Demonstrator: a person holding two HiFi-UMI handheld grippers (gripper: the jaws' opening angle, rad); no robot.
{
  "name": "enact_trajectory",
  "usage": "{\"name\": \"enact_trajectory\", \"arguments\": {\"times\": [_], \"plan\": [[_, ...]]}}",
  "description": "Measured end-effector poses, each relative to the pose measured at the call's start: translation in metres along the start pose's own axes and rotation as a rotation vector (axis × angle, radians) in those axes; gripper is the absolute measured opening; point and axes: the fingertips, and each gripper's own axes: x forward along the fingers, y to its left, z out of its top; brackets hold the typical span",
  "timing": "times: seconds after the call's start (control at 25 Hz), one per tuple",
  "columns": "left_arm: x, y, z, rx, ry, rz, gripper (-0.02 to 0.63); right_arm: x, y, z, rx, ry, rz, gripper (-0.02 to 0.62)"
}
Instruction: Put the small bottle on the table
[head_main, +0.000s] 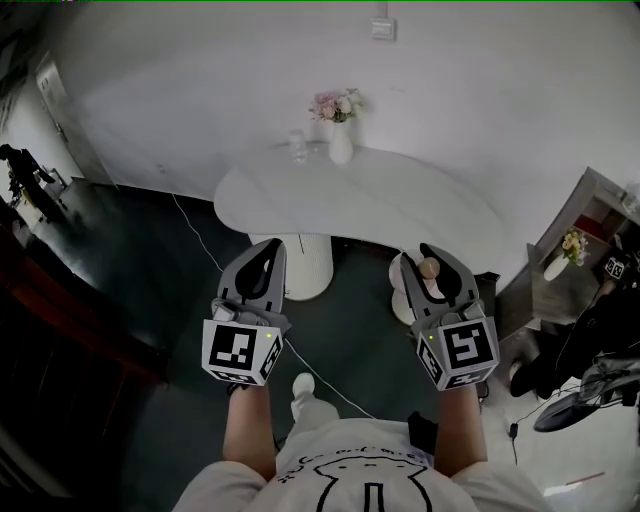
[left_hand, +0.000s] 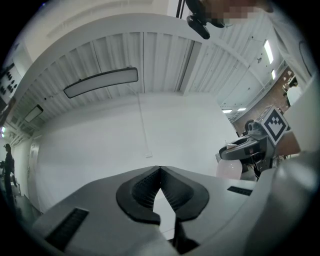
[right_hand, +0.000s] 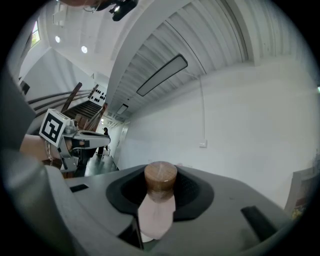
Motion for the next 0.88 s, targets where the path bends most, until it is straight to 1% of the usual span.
{"name": "enact_trajectory", "arguments": {"times": [0.28,0.56,0.88], "plan": [[0.044,0.056,-0.024,-0.015,0.006,-0.005,0.003,0.073,0.0,-0.001,-0.007,0.008,-0.002,0.115],[0.095,0.12,-0.057,-0.027,0.028,-0.018,0.003,0.158,0.004,-0.012,0.01,0.043,-0.007,0.115],[0.14,0.202,-0.093,-0.062,0.026,-0.027,0.003,0.247,0.023,-0.024,0.01,0.079,-0.018,0.115]]}}
